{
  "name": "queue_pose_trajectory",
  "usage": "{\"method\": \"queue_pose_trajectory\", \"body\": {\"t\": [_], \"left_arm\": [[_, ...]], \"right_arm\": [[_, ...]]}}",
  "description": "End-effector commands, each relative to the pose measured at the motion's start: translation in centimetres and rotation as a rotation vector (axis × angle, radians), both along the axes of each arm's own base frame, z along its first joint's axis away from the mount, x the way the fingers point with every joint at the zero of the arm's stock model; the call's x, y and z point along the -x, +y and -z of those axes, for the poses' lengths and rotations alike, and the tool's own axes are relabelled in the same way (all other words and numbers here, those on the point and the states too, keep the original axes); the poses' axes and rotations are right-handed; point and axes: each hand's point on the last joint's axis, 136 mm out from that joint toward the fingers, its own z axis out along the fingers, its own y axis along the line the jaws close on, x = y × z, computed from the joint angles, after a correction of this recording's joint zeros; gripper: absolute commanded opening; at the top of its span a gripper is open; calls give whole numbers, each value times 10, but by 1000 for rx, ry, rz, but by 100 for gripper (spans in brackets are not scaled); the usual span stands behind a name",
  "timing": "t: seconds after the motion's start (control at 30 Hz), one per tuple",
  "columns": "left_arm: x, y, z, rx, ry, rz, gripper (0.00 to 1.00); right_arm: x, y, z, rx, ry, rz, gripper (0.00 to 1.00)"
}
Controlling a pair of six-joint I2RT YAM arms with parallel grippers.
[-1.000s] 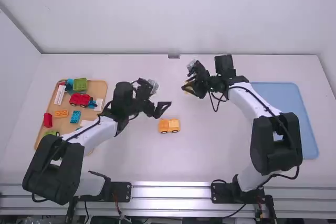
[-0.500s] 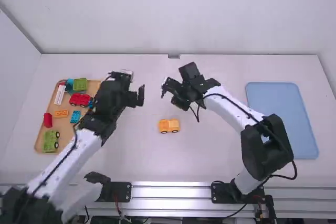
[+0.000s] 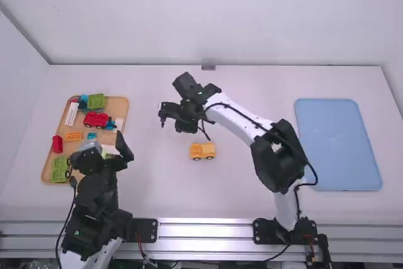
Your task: Assemble lego blocks to make yellow taxi
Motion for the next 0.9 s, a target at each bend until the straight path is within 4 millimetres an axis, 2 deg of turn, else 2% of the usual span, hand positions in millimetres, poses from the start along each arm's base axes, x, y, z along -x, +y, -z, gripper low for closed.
{"method": "queue_pose_trajectory", "body": {"t": [0.0,0.1,0.17,0.3,0.37,0.5,0.87], "left_arm": [[2,10,3,17,1,-70,99],[-3,11,7,3,37,-87,99],[-8,9,11,11,55,-79,99],[-13,7,17,10,86,-78,99],[-22,-3,19,-21,111,-18,99],[-38,-24,22,-49,136,101,99],[-57,-28,35,-61,193,97,99]], "right_arm": [[7,20,9,19,20,-73,2],[22,30,27,77,53,-106,2],[23,34,41,124,38,-83,4],[32,36,55,169,37,-89,7],[39,39,63,172,63,-104,7],[41,33,80,207,92,-94,8],[51,30,98,250,137,-78,11]]}}
